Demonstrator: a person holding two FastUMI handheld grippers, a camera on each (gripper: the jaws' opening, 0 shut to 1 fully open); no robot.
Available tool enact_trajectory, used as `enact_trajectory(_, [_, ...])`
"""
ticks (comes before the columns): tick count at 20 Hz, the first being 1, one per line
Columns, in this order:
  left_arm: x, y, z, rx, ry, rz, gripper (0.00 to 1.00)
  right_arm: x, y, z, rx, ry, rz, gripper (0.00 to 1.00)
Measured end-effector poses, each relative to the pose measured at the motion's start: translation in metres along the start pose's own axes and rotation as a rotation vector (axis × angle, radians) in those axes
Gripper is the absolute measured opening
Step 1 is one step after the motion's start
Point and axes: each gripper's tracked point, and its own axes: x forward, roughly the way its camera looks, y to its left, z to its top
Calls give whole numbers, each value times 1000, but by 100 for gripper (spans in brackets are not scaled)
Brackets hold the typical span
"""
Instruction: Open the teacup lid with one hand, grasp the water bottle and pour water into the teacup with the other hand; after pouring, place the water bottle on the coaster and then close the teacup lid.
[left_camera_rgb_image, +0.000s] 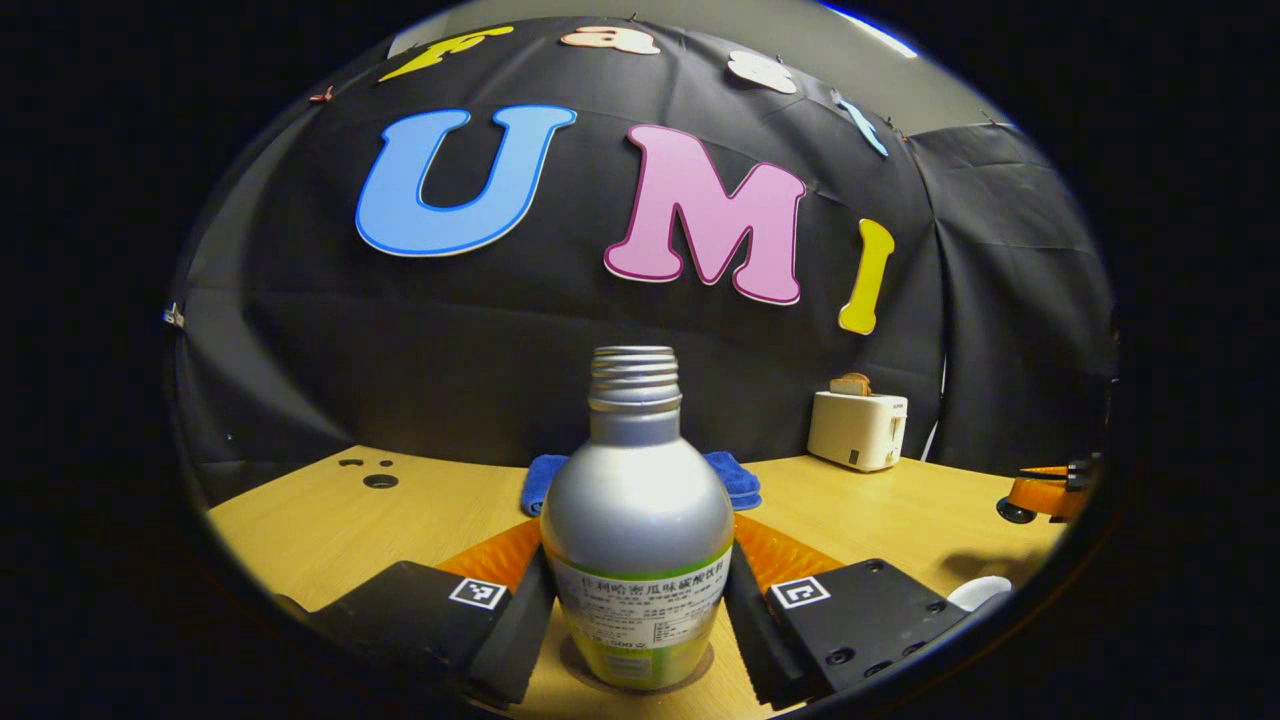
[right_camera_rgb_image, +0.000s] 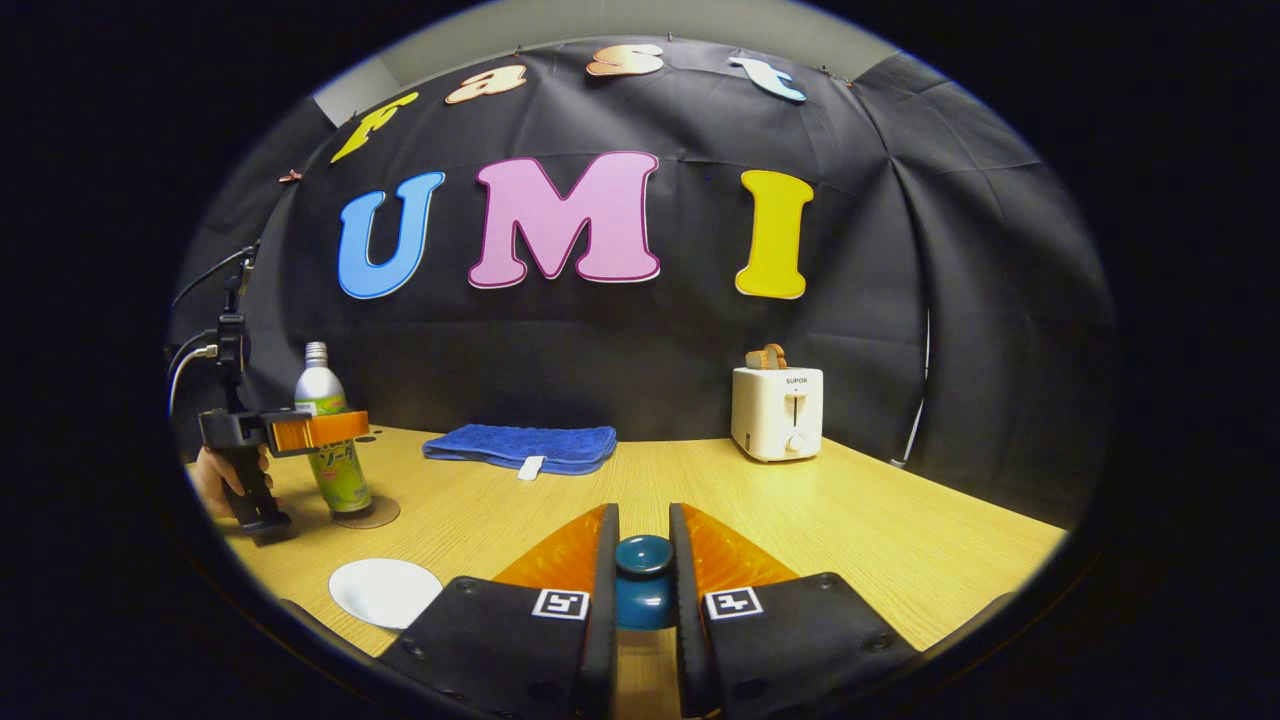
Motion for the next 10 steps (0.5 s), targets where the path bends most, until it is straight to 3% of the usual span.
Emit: enact_trajectory(10, [9,1,-15,13,27,5,84,0,0,1,0,1,0,28])
